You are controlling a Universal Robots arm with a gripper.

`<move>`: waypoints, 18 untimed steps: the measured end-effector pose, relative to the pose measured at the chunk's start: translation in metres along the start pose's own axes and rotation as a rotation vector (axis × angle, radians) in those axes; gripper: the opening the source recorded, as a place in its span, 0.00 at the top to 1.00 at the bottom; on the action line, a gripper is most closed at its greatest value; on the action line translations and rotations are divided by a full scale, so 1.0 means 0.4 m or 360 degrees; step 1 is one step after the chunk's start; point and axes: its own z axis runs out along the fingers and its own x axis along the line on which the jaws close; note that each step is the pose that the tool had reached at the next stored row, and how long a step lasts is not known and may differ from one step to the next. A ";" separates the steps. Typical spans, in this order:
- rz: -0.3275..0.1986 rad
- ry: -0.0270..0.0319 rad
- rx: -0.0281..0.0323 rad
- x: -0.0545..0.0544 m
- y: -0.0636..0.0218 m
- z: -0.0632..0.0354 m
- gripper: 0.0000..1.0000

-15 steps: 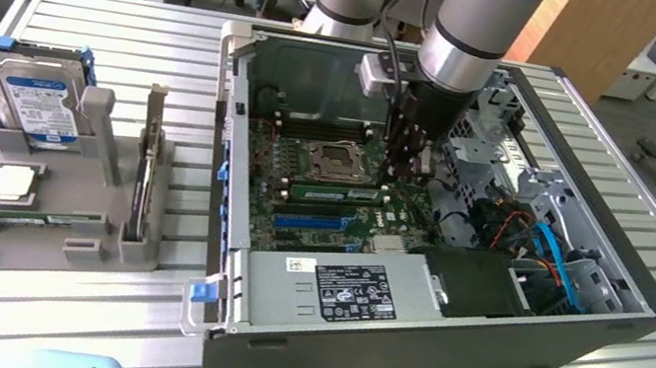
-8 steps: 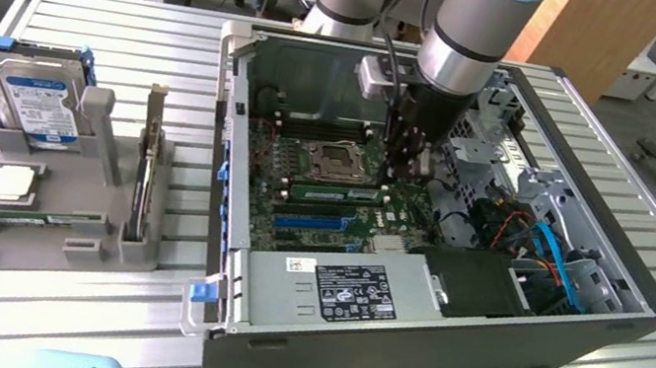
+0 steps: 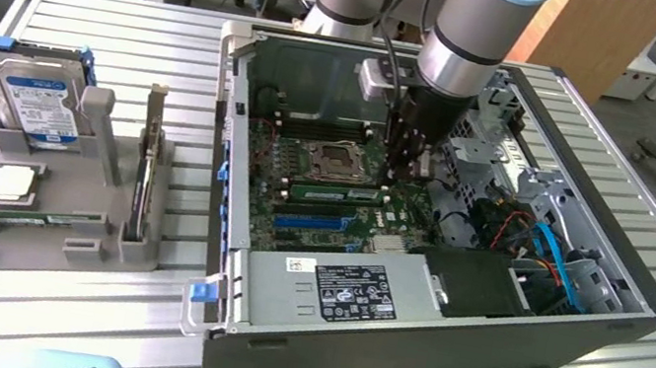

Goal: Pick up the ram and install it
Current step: 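Press down the ram until it locks into place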

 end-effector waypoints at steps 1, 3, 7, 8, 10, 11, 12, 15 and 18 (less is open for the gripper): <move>0.0000 -0.00001 0.00001 0.000 -0.003 0.000 0.90; 0.0000 -0.00003 0.00001 0.000 -0.005 0.000 0.90; 0.0000 -0.00009 0.00003 0.000 -0.005 0.002 0.90; 0.0000 -0.00005 0.00002 0.000 -0.005 0.004 0.90; 0.0000 -0.00004 0.00001 0.000 -0.005 0.007 0.90; 0.0000 -0.00002 0.00000 0.000 -0.005 0.009 0.90; 0.0000 -0.00002 0.00002 0.000 -0.005 0.011 0.90; 0.0000 -0.00016 -0.00001 0.000 -0.005 0.012 0.90; 0.0000 -0.00035 0.00001 0.000 -0.009 0.012 0.90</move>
